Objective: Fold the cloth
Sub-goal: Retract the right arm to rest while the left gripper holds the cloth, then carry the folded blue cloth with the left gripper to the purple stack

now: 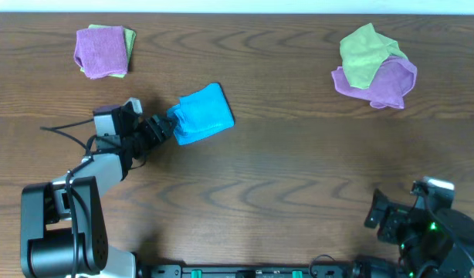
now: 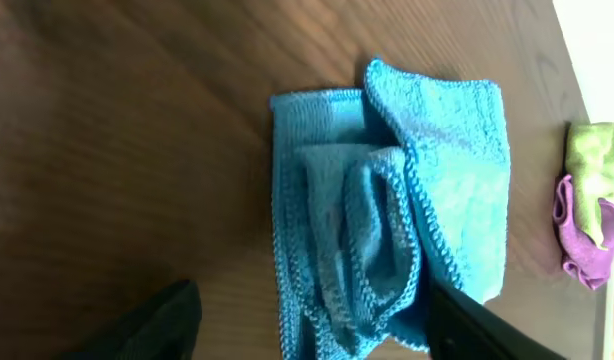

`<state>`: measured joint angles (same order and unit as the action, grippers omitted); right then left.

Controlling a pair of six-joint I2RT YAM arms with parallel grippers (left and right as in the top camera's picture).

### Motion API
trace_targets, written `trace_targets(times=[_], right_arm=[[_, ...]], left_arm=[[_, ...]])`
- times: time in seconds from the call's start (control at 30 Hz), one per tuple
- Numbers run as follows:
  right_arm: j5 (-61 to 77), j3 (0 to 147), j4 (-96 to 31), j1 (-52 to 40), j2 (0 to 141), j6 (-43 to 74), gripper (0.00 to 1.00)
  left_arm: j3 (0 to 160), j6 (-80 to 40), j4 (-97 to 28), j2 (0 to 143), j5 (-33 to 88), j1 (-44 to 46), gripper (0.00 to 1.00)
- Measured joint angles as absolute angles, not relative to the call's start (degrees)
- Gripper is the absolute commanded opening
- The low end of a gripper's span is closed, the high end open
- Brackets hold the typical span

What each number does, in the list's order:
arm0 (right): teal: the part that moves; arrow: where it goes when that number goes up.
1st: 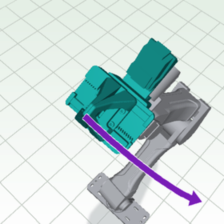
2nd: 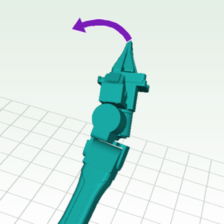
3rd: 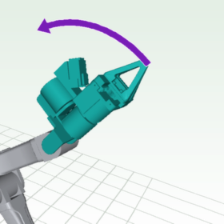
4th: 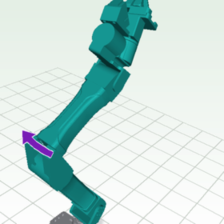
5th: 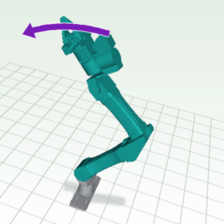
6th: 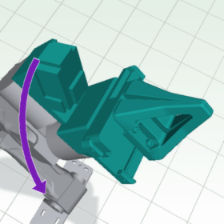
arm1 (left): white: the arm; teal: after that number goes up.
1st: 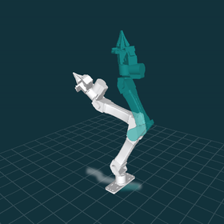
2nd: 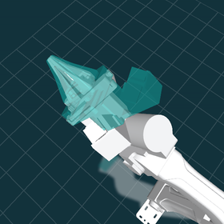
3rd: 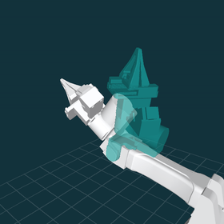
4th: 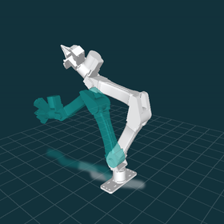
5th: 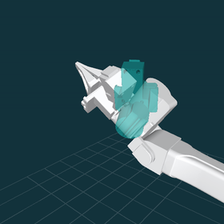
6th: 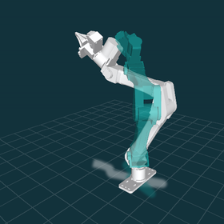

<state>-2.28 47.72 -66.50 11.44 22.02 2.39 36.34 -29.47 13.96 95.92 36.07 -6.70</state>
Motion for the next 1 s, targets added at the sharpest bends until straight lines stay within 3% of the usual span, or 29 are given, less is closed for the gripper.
trace_targets(times=[0.53, 0.57, 0.67, 0.7, 1.0], right_arm=[[-2.2, 47.7, -66.9, 11.4, 22.1, 2.4, 0.99], [-2.2, 47.7, -66.9, 11.4, 22.1, 2.4, 0.99], [-2.2, 47.7, -66.9, 11.4, 22.1, 2.4, 0.99], [-2.2, 47.7, -66.8, 11.4, 22.1, 2.4, 0.99], [-2.2, 47.7, -66.8, 11.4, 22.1, 2.4, 0.99]], left_arm=[[37.8, -40.8, 39.1, 110.1, 47.3, -3.2, 0.78], [38.4, -41.3, 39.3, 110.7, 48.1, -2.7, 0.73], [39.9, -42.3, 38.4, 113.0, 48.8, -0.9, 0.1], [39.9, -42.6, 38.4, 113.9, 49.0, -0.5, 0.06], [45.5, -43.6, 41.5, 116.0, 50.8, 0.4, 0.06]])
